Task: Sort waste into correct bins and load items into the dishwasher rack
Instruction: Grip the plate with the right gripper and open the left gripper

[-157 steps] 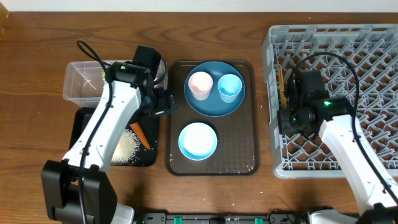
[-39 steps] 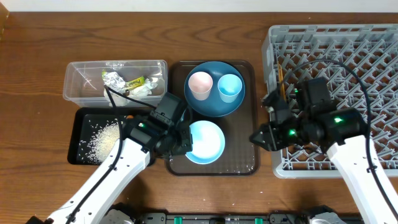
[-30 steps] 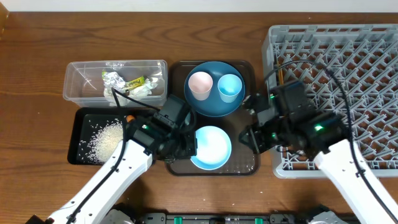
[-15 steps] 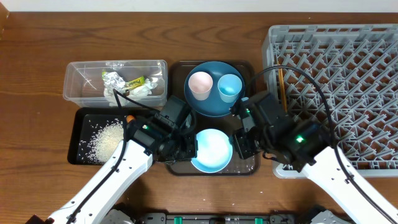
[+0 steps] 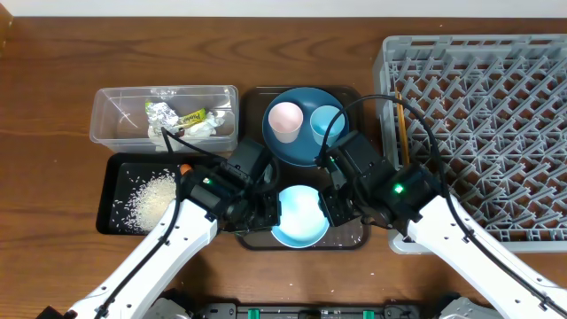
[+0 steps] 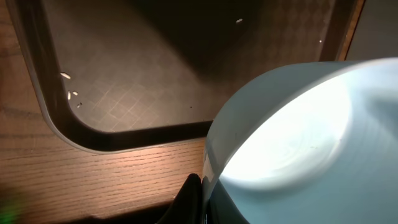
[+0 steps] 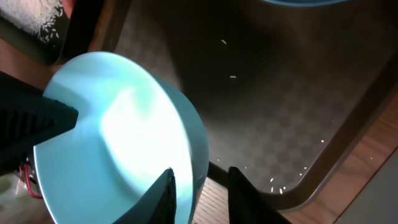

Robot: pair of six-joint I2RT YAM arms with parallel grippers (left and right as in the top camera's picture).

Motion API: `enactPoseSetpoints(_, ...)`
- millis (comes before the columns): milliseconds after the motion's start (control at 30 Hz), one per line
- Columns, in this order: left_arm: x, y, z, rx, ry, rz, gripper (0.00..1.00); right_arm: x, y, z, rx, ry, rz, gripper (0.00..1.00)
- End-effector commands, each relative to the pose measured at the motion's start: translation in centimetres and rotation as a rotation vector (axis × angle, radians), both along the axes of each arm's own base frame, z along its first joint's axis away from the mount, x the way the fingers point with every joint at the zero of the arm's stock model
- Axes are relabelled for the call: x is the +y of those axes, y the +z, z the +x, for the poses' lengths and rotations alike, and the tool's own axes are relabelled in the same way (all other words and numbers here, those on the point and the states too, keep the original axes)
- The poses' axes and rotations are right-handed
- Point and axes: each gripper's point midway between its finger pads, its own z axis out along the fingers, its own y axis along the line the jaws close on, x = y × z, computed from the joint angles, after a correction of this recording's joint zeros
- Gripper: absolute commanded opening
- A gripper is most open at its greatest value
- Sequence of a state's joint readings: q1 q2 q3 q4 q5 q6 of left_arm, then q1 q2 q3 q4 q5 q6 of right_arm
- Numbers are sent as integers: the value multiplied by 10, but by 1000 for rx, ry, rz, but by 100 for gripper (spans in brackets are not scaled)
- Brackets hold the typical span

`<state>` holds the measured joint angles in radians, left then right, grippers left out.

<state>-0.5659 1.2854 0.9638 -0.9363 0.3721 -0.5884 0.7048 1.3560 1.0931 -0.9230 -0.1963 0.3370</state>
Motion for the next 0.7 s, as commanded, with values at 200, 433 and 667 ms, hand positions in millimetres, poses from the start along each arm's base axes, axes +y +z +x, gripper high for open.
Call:
enactPoseSetpoints(200,-2,3,-2,6,3,-14,6,8,-2,-9,12,14,-7,26)
enactPoseSetpoints(433,-2,3,-2,6,2,-14,6,10,-3,-12,-7,-9,-37,24)
enactPoseSetpoints(667,-2,3,-2,6,2,-14,6,6,-5,-10,-22,-23,-67,13)
